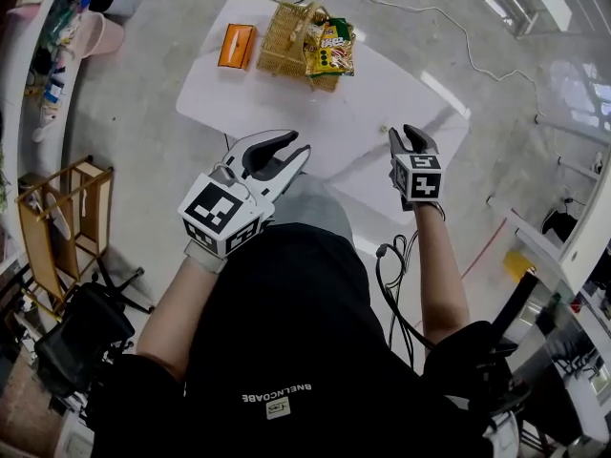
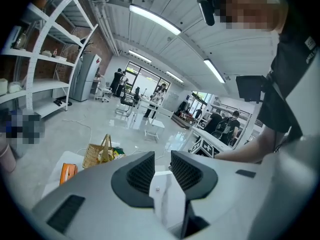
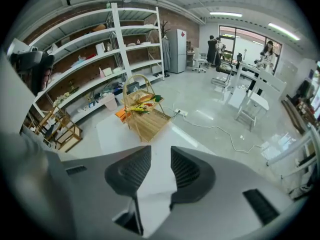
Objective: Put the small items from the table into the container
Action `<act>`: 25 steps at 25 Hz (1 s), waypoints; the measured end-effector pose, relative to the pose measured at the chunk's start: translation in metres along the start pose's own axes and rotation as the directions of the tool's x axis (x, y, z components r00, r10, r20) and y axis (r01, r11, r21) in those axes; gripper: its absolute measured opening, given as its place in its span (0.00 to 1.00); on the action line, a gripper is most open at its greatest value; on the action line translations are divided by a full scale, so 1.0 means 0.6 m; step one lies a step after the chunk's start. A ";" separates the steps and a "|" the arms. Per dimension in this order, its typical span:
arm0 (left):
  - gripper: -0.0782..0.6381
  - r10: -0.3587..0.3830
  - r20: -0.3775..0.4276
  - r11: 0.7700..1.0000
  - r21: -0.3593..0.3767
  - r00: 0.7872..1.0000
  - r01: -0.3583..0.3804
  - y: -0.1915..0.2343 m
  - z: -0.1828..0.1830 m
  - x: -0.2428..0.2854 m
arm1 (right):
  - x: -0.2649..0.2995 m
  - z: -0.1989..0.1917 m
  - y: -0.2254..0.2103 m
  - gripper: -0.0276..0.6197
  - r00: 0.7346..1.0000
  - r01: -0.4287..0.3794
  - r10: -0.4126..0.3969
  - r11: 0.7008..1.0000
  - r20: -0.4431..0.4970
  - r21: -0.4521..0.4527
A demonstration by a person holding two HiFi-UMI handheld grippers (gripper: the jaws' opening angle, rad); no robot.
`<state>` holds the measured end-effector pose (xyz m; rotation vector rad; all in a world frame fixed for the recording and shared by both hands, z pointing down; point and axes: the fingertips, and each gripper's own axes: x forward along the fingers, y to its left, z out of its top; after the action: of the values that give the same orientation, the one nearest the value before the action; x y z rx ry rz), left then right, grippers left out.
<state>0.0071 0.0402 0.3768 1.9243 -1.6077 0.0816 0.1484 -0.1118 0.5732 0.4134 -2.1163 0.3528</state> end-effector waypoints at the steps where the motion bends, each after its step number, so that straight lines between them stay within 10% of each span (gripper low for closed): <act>1: 0.26 0.005 -0.002 1.000 -0.002 1.000 -0.005 0.002 -0.002 -0.001 | 0.008 -0.007 0.000 0.21 1.000 -0.003 0.003 1.000 -0.018 -0.006; 25: 0.26 0.061 -0.057 0.992 -0.106 0.996 -0.067 0.060 -0.108 0.037 | 0.193 -0.183 -0.037 0.33 0.966 -0.031 0.011 0.997 -0.260 -0.071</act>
<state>0.0019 0.0502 0.4532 1.7746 -1.6053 0.0710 0.1794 -0.1061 0.7311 0.2847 -1.8721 0.3209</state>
